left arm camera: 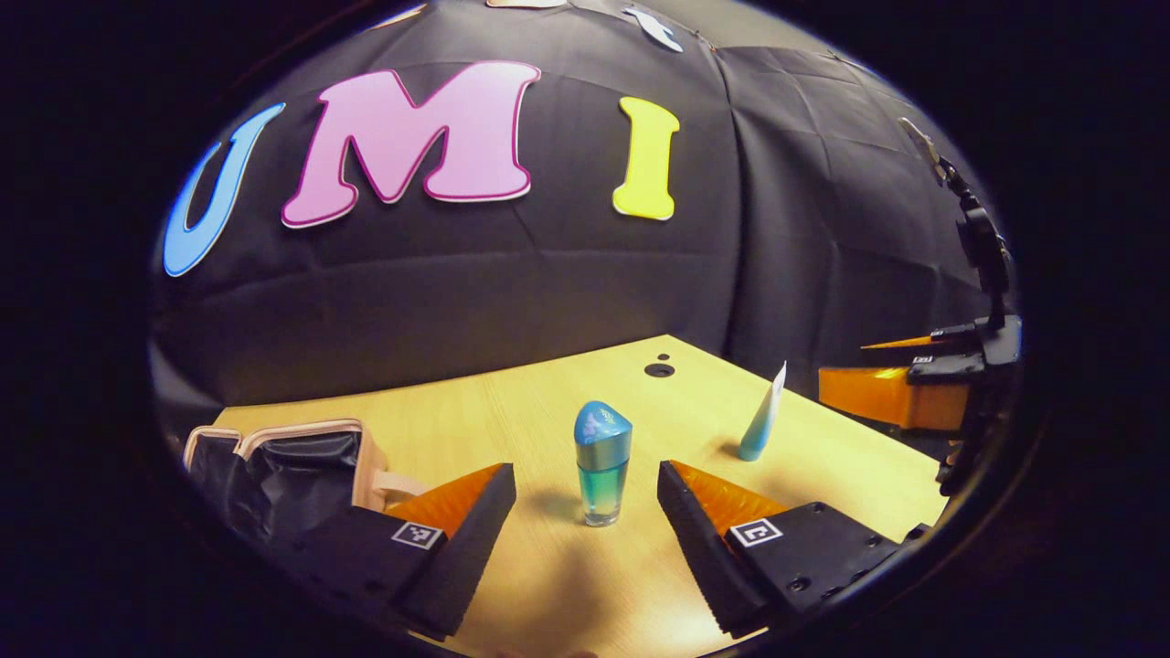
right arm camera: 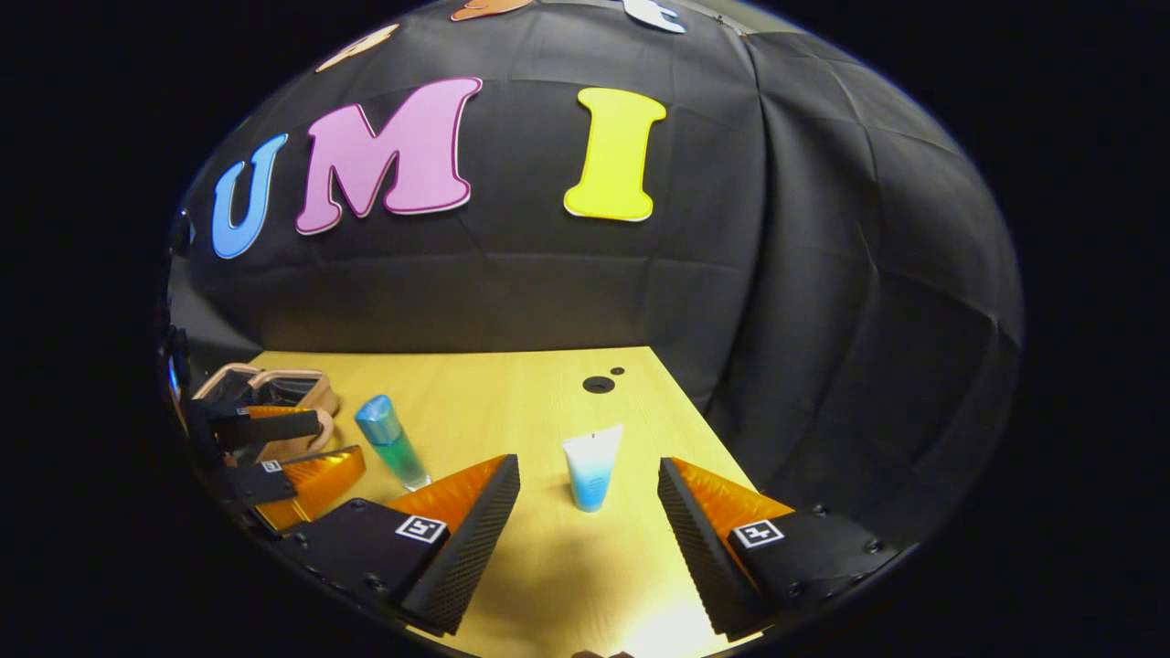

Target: First open the suitcase, pack the skin care products into it, and then close the suitcase.

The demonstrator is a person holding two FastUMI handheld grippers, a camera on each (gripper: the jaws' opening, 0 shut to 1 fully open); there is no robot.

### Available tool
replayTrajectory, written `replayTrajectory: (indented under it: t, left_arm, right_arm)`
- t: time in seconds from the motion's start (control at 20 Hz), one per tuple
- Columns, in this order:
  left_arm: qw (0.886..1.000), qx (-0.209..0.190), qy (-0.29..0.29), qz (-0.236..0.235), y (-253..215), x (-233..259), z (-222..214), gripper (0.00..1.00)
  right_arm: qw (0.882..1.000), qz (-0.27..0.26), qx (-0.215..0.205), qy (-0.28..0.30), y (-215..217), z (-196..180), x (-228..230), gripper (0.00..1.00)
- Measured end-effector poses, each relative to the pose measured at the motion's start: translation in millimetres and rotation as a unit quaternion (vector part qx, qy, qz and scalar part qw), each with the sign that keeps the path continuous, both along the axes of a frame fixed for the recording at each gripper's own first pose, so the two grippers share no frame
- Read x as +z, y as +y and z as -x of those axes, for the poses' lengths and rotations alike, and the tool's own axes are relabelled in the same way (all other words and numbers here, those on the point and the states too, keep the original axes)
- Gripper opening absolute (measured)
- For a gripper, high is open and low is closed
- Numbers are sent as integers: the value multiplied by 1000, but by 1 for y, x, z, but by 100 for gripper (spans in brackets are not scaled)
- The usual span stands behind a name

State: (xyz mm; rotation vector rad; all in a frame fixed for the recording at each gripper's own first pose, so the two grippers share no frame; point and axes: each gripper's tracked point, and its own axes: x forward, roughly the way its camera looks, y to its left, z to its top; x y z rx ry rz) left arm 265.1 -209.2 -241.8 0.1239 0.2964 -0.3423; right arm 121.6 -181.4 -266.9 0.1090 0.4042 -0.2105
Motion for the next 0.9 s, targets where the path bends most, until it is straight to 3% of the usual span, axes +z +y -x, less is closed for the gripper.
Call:
replayTrajectory:
  t: [0.3,0.6,0.65,0.7,0.9]
  left_arm:
    - [999,34,12,-11,-29,-33,-61,98]
    - [997,67,35,-16,-29,-57,-85,71]
    - [997,66,35,-7,-29,-57,-85,55]
    - [997,67,38,-2,-30,-58,-86,51]
    - [997,72,39,-2,-26,-59,-84,49]
  right_arm:
    - [999,-33,-13,35,-4,-16,-47,97]
    - [997,-43,-33,51,-9,-51,-84,97]
    - [997,-46,-43,52,-12,-57,-88,97]
    - [996,-52,-51,51,-14,-62,-91,97]
    - [995,-55,-68,49,-21,-77,-98,97]
